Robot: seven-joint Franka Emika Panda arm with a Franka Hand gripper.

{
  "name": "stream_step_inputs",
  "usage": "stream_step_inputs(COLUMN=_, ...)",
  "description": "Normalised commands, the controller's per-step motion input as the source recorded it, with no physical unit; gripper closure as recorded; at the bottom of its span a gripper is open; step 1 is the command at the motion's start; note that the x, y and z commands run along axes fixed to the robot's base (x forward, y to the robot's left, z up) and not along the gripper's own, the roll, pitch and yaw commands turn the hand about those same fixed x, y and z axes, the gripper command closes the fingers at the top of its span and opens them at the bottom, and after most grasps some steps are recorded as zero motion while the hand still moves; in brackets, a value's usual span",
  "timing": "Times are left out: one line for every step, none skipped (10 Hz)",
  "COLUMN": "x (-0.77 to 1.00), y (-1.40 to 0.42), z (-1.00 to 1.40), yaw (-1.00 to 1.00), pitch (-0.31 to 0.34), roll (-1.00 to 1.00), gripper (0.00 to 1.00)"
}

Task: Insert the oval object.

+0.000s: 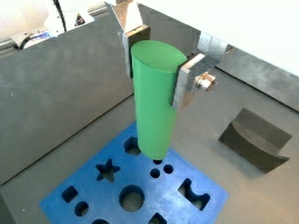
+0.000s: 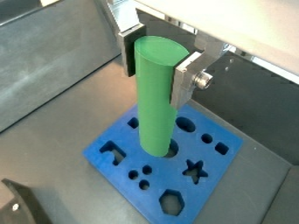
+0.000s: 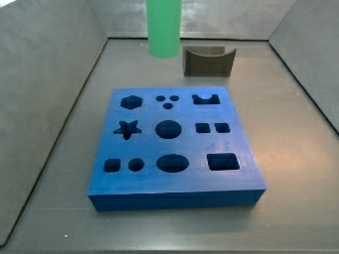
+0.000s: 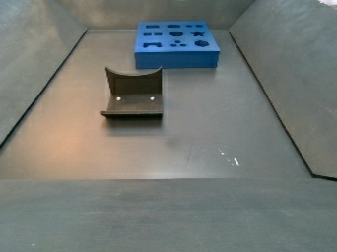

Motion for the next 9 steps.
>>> stream_step_inputs(x=0.49, y=-0.86, z=-0.46, yaw=-0.1, pitch=-0.056, roll=0.01, gripper=1.0)
stream_step_inputs(x=0.47, y=-0.92, z=-0.64, yaw=-0.06, pitch=-0.089, roll=0.06, gripper=1.0)
stream_step_inputs(x=0.37, y=-0.92, z=-0.77, yaw=-0.12, pitch=-0.111, roll=0.1, gripper=1.0)
stream_step_inputs(x=0.02, y=-0.93, z=-0.58, yaw=-0.3, pitch=-0.019, roll=0.08, gripper=1.0)
stream_step_inputs(x=0.0, y=-1.0, z=-0.62, yaw=-0.23, pitch=-0.07, roll=0.04, gripper=1.0)
stream_step_inputs(x=-0.08, y=-1.0, z=-0.55, yaw=-0.11, pitch=0.0, roll=0.0, gripper=1.0)
stream_step_inputs(x=-0.08, y=-0.87, z=-0.44, yaw=0.0, pitch=0.009, roll=-0.09, gripper=1.0)
stream_step_inputs(x=-0.04, y=-0.79, z=-0.39, yaw=0.0, pitch=0.014, roll=-0.1, gripper=1.0)
stream_step_inputs(x=-0.01, y=-0.56, z=-0.2, yaw=0.0, pitch=0.0, roll=0.0, gripper=1.0)
